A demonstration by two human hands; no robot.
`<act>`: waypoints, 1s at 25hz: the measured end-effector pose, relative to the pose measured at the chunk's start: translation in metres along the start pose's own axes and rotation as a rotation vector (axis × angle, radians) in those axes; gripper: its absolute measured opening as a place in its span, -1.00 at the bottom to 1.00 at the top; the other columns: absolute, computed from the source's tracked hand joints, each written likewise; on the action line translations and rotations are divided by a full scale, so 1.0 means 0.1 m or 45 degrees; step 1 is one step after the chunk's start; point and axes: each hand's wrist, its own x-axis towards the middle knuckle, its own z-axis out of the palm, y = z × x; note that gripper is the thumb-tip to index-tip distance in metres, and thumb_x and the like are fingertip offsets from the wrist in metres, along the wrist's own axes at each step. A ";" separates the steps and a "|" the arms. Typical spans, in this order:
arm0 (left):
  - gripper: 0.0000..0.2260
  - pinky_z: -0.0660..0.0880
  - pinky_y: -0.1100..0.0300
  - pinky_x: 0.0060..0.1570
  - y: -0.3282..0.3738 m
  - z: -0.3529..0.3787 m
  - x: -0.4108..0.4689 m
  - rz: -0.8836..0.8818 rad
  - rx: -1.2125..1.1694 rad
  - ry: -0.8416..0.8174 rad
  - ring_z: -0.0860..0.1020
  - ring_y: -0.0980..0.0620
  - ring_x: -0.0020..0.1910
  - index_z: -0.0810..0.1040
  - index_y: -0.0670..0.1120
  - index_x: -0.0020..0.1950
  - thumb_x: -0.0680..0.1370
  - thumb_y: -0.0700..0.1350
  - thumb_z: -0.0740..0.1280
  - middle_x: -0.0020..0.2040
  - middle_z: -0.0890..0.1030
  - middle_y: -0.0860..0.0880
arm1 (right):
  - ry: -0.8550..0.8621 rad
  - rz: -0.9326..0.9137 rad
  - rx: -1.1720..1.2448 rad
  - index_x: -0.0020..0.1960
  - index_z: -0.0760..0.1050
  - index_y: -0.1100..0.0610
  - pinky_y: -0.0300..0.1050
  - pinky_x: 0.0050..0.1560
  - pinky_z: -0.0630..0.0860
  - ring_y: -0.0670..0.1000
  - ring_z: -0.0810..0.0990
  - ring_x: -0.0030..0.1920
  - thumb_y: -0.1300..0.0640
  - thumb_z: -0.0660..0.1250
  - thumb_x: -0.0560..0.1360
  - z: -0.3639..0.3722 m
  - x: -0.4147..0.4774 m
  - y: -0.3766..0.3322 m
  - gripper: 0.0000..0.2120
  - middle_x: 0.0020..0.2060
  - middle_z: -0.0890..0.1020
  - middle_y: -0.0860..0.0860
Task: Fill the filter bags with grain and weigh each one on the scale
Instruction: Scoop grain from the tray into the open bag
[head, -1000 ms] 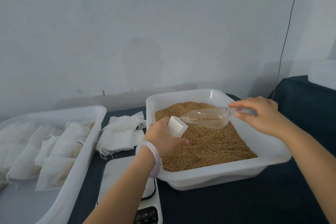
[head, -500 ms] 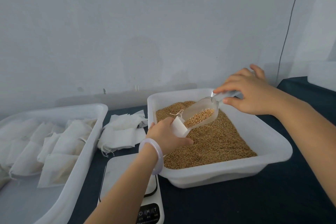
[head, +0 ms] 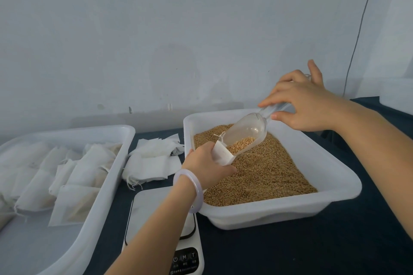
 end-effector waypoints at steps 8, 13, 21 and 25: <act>-0.70 0.50 0.15 -0.18 -0.01 0.01 0.01 0.013 -0.044 0.051 0.54 0.01 -0.10 0.43 0.08 -0.06 0.33 0.02 0.48 -0.18 0.52 0.10 | 0.032 -0.009 0.024 0.22 0.50 -0.22 0.18 0.36 -0.46 -0.08 0.18 0.33 -0.01 0.32 0.49 -0.01 0.01 -0.02 -0.69 -0.01 0.45 -0.23; -0.68 0.59 0.04 -0.13 0.00 0.00 0.00 0.003 -0.055 0.057 0.60 0.02 -0.17 0.46 0.03 0.01 0.34 -0.02 0.48 -0.14 0.59 0.04 | 0.065 -0.045 0.009 0.21 0.51 -0.20 0.17 0.40 -0.38 -0.07 0.24 0.28 -0.04 0.33 0.47 0.01 0.00 -0.06 -0.69 -0.01 0.46 -0.22; -0.70 0.59 0.04 -0.13 0.01 -0.01 -0.01 0.003 -0.040 0.028 0.60 0.02 -0.17 0.44 0.05 -0.02 0.34 0.00 0.47 -0.15 0.58 0.05 | 0.141 -0.017 0.053 0.16 0.54 -0.19 0.12 0.40 -0.38 -0.05 0.26 0.27 -0.04 0.36 0.44 0.06 -0.06 -0.01 -0.71 0.00 0.53 -0.18; -0.69 0.60 -0.01 -0.11 0.02 -0.01 -0.02 -0.016 -0.120 0.048 0.61 -0.04 -0.16 0.45 0.01 0.02 0.36 -0.04 0.45 -0.12 0.59 0.00 | 0.017 0.137 0.193 0.11 0.51 -0.26 0.11 0.43 -0.29 -0.05 0.28 0.28 -0.08 0.35 0.45 0.17 -0.11 0.09 -0.76 -0.07 0.50 -0.26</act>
